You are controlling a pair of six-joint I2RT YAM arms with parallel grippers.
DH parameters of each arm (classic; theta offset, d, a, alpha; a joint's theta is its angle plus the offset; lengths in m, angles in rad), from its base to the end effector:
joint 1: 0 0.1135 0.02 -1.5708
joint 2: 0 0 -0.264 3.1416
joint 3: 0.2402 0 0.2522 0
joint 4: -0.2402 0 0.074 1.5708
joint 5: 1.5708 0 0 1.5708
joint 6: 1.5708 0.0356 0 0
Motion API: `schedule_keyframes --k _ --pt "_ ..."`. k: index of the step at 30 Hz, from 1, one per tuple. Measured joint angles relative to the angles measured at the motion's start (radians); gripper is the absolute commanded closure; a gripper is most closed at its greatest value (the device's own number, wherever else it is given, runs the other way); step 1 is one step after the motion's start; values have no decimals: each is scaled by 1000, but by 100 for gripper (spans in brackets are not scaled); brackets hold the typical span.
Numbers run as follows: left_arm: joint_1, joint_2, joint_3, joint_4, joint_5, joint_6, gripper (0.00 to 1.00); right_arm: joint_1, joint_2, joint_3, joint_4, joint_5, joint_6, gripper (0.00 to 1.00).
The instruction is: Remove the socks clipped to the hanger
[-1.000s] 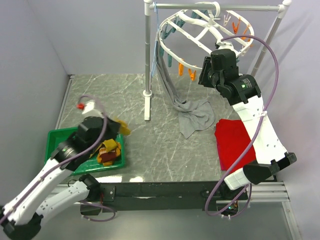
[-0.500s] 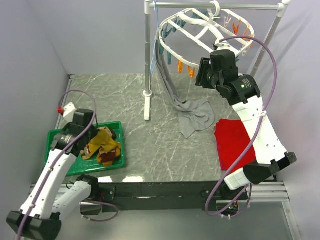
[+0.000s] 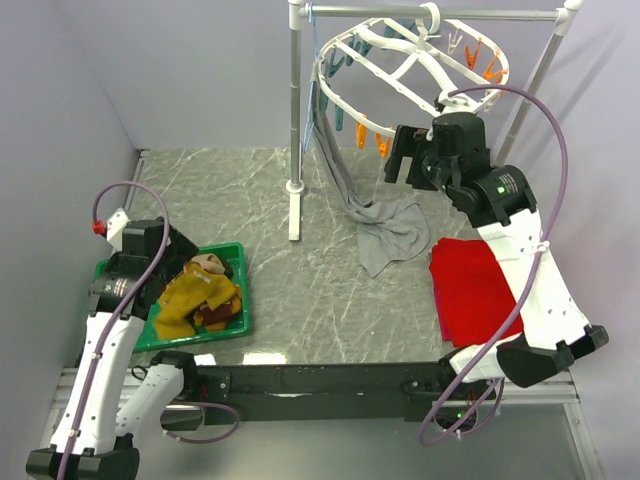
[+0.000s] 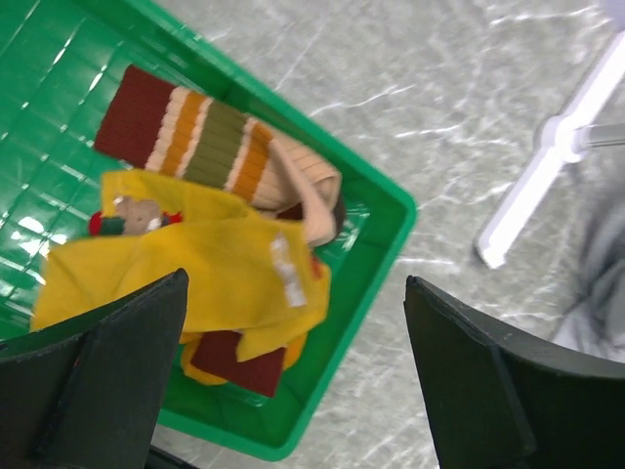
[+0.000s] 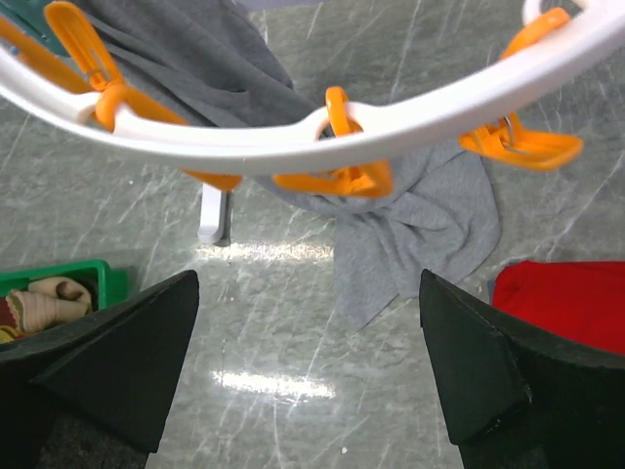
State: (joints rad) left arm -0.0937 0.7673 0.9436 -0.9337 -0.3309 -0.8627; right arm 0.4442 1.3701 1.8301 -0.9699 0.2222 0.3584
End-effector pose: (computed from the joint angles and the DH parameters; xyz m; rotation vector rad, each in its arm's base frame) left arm 0.1393 -0.0015 0.3248 -1.0049 2.0473 -0.1137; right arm 0.2337 0.1026 0.4816 0.0466 2.0769 0.2620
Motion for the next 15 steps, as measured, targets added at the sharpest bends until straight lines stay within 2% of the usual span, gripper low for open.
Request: schedule_keyframes --k 5,10,13,15 --pt "0 6 51 20 52 10 4 0 -44 -8 -23 -4 0 0" --pt "-3 -4 39 137 230 8 4 0 -151 -105 -25 -17 14 0" --pt "-52 -26 -5 230 311 -4 4 0 -246 -206 -14 -42 37 0" --pt "-138 -25 -24 277 324 -16 4 1 -331 -303 5 -80 66 0"
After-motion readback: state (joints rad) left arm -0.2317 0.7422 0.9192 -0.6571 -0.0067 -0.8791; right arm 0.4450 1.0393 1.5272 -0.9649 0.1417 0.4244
